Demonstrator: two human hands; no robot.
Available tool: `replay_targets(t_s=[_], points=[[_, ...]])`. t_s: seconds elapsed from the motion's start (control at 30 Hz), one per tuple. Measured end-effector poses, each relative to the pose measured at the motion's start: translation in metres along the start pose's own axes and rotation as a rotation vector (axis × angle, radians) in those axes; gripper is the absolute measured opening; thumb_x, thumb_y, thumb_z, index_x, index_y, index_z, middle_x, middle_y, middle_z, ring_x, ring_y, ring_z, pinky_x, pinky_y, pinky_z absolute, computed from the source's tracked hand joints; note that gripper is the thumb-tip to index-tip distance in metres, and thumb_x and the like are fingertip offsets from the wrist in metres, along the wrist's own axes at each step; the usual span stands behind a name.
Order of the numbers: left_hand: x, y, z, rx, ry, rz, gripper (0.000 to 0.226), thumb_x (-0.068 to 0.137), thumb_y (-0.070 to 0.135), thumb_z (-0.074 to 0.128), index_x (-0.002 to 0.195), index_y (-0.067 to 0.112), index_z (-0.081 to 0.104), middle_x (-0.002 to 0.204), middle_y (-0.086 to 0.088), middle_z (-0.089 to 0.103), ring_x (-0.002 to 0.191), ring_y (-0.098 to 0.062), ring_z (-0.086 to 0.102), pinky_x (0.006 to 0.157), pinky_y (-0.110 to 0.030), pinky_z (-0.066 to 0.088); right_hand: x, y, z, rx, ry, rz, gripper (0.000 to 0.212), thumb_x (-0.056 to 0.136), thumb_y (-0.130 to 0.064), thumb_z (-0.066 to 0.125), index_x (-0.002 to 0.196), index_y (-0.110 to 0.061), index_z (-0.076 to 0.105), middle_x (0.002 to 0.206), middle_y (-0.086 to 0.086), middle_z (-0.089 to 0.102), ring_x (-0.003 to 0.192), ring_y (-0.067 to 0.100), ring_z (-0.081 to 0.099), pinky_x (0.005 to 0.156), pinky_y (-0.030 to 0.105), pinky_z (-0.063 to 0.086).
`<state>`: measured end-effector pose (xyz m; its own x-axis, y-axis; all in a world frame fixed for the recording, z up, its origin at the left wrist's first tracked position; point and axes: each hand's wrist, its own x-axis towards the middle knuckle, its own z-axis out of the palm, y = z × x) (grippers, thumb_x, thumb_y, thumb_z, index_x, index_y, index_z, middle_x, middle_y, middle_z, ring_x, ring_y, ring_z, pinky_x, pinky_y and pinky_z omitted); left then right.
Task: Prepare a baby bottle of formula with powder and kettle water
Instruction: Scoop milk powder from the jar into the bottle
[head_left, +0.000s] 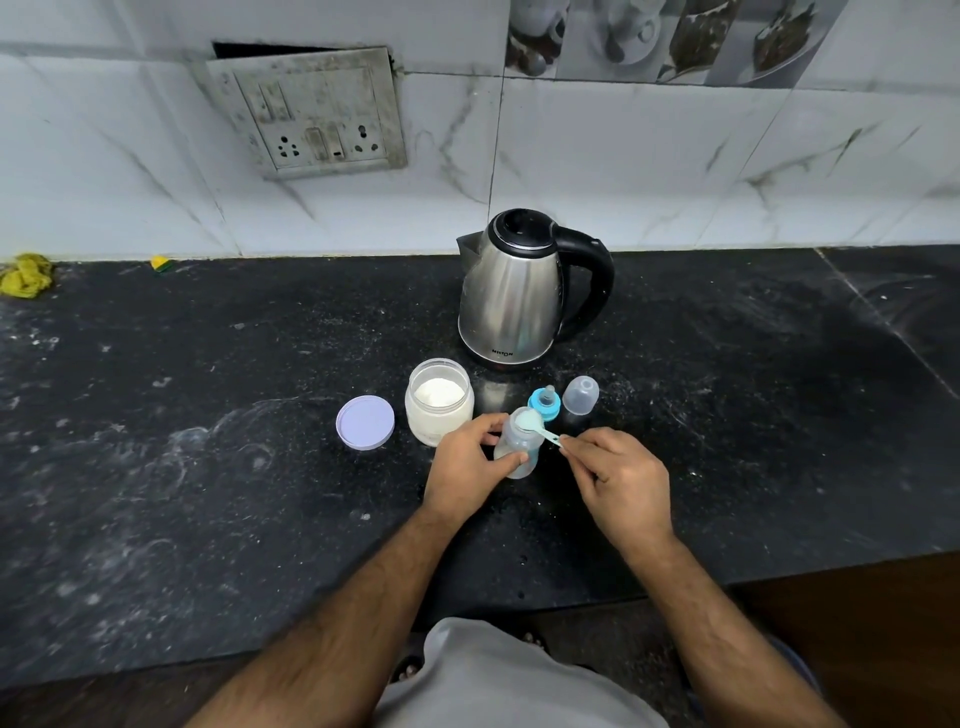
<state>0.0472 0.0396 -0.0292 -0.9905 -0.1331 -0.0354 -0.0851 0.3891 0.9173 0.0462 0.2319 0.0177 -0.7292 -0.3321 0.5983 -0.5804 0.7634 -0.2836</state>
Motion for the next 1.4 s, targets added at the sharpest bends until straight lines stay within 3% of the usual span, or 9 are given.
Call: replay_targets(t_s=[0.5, 0.83, 1.0, 1.2, 1.3, 1.4], points=[[-0.003, -0.002, 0.0, 0.0, 0.005, -0.018, 0.052, 0.071, 0.027, 0.085, 0.12, 0.028, 0.065, 0.107, 0.018, 0.07, 0.096, 0.003, 0.063, 0.09, -0.03, 0.055, -0.006, 0.001, 0.005, -0.006, 0.01, -0.017, 0.007, 0.084, -0.013, 0.074, 0.088, -0.012, 0.079, 0.08, 0.0, 0.07, 0.066, 0.02, 0.062, 0.058, 0.031, 0.054], [-0.005, 0.002, 0.0, 0.013, 0.002, -0.032, 0.054, 0.071, 0.025, 0.086, 0.12, 0.028, 0.063, 0.107, 0.017, 0.069, 0.097, 0.001, 0.063, 0.092, -0.032, 0.054, -0.01, -0.002, 0.006, 0.033, 0.016, 0.049, 0.016, 0.089, -0.021, 0.066, 0.09, -0.012, 0.08, 0.081, -0.001, 0.071, 0.069, 0.018, 0.063, 0.061, 0.031, 0.055], [-0.008, 0.001, -0.003, 0.013, 0.01, -0.047, 0.062, 0.071, 0.028, 0.086, 0.127, 0.025, 0.061, 0.112, 0.018, 0.066, 0.1, 0.001, 0.061, 0.093, -0.025, 0.051, -0.006, -0.006, 0.001, 0.143, 0.037, 0.118, 0.012, 0.084, -0.01, 0.075, 0.095, -0.011, 0.079, 0.086, 0.0, 0.072, 0.078, 0.017, 0.067, 0.069, 0.035, 0.058], [-0.023, -0.002, -0.018, -0.01, 0.248, -0.016, 0.021, 0.083, 0.028, 0.076, 0.102, 0.02, 0.073, 0.089, 0.011, 0.074, 0.079, 0.001, 0.067, 0.075, -0.023, 0.057, 0.011, -0.02, 0.002, 0.301, 0.065, 0.205, 0.014, 0.085, -0.014, 0.072, 0.096, -0.01, 0.079, 0.088, 0.0, 0.073, 0.08, 0.017, 0.069, 0.071, 0.038, 0.058], [-0.026, -0.006, -0.034, -0.032, 0.381, -0.05, 0.007, 0.086, 0.026, 0.073, 0.09, 0.021, 0.071, 0.076, 0.01, 0.071, 0.072, -0.003, 0.067, 0.071, -0.025, 0.056, 0.027, -0.032, 0.008, 0.35, 0.041, 0.248, 0.01, 0.085, -0.014, 0.074, 0.093, -0.011, 0.079, 0.087, -0.002, 0.073, 0.078, 0.009, 0.066, 0.073, 0.031, 0.055], [-0.028, -0.009, -0.051, -0.05, 0.466, -0.095, 0.007, 0.085, 0.022, 0.074, 0.089, 0.021, 0.069, 0.072, 0.009, 0.069, 0.067, -0.002, 0.064, 0.068, -0.017, 0.052, 0.05, -0.042, 0.019, 0.339, -0.051, 0.256, 0.009, 0.085, -0.011, 0.075, 0.092, -0.012, 0.079, 0.085, -0.001, 0.072, 0.071, 0.007, 0.06, 0.072, 0.02, 0.049]])
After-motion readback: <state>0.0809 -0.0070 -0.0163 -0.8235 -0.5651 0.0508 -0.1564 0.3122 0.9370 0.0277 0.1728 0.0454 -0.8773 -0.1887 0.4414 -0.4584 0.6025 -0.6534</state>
